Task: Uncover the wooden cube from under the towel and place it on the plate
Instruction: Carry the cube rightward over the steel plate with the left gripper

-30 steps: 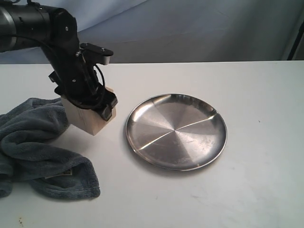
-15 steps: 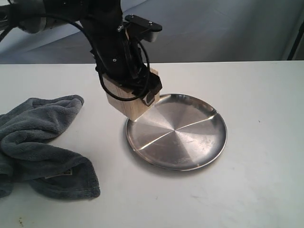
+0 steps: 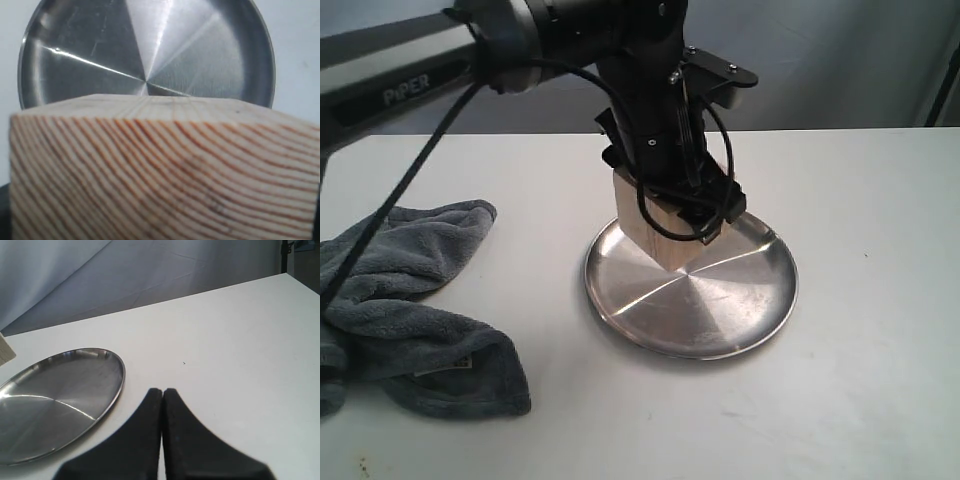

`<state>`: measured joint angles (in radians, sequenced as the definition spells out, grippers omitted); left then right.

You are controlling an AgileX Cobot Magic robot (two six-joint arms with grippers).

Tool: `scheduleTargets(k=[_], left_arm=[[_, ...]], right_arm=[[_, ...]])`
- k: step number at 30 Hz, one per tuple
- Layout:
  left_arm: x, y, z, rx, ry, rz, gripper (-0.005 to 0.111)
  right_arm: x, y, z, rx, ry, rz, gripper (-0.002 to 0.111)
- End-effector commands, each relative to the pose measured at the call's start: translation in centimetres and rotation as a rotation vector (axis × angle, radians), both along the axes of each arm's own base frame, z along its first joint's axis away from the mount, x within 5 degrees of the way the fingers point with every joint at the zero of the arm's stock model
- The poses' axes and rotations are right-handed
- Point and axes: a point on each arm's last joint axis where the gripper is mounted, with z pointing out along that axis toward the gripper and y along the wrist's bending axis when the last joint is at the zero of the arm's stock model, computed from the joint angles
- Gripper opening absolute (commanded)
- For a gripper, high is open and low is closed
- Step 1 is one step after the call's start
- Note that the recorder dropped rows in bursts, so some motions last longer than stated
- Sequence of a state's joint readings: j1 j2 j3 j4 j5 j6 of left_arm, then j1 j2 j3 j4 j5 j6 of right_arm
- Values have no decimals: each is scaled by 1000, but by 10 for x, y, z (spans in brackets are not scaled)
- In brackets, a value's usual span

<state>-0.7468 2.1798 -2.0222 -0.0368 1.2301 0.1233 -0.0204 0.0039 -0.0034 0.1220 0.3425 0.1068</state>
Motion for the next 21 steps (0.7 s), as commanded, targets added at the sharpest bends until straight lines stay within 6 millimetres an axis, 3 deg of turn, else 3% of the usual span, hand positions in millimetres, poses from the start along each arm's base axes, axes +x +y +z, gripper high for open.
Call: scheduleTargets(k=[1,10,21], left_arm=[[5,-17,0,-43,-23,-4,0],[25,-36,-29,-51,-33,-5,0],[32,-42,-70,2,12,-33,0]], right_arm=[[0,-1,-1,-14,-2,-4,0],[0,-1,-1,-14,-2,-4,0],[0,-1,-1,-14,-2,-4,0]])
